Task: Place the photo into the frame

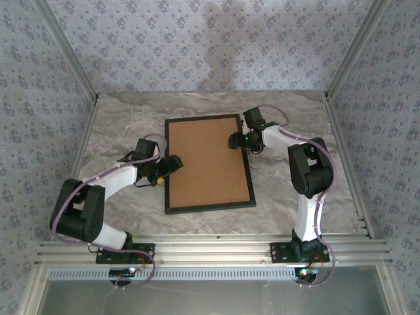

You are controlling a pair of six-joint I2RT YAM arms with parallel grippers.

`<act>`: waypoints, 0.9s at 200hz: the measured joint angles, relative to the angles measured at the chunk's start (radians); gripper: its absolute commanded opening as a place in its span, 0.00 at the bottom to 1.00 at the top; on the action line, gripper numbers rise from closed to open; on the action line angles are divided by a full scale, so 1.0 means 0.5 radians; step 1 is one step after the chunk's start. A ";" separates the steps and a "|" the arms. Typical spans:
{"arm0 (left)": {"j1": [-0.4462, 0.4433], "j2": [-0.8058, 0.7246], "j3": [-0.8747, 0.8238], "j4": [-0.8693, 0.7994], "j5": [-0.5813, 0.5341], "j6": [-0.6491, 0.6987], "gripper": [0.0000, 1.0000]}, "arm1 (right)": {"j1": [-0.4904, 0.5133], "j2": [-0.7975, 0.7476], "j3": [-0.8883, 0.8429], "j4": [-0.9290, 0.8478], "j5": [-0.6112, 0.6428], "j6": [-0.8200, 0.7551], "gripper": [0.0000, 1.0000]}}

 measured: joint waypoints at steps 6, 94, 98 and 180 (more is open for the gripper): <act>0.023 -0.005 0.030 -0.049 -0.047 0.041 0.96 | 0.010 -0.005 0.000 -0.013 -0.002 0.001 0.71; 0.246 0.336 0.688 -0.204 -0.519 0.484 0.87 | -0.148 -0.224 0.191 -0.202 -0.022 -0.017 0.72; 0.246 0.363 0.706 -0.211 -0.519 0.499 0.87 | -0.165 -0.224 0.207 -0.210 -0.023 -0.018 0.72; 0.144 0.772 0.961 -0.320 -0.504 0.638 0.66 | -0.401 0.065 0.516 -0.288 -0.105 -0.031 0.65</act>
